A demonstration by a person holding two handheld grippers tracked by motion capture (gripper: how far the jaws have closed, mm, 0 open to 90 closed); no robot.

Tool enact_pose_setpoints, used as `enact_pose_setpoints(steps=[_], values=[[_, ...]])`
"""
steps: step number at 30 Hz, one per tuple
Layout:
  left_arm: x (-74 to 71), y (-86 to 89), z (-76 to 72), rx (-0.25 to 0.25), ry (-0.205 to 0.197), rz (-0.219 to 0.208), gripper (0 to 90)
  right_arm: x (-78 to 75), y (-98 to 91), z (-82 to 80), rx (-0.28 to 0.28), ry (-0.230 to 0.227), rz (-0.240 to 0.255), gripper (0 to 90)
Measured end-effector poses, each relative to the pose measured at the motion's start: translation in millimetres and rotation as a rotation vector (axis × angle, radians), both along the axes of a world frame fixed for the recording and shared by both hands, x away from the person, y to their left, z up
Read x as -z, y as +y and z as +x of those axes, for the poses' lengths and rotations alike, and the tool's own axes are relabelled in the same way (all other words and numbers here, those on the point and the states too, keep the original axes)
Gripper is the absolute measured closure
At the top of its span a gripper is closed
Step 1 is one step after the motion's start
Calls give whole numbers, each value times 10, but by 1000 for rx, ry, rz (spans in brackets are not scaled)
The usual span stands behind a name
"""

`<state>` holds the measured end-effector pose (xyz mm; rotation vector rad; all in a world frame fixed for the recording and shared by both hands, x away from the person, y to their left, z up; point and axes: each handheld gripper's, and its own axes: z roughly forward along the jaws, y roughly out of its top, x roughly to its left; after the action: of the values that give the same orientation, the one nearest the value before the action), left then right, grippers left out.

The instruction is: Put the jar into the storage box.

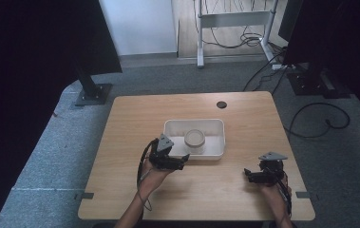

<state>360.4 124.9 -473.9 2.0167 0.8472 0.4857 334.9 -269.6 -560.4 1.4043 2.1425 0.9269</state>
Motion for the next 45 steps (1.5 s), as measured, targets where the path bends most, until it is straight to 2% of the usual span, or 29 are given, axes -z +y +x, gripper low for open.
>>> enact_pose_setpoints(steps=[10,26,45], values=[[38,175,-132,-7,3,-13,50,0,0,0,0,0,0,37],[136,336,-276,-12,-7,1,51,0,1,0,0,0,0,37],[284,556,-454,-31,0,-12,52,0,1,0,0,0,0,37]])
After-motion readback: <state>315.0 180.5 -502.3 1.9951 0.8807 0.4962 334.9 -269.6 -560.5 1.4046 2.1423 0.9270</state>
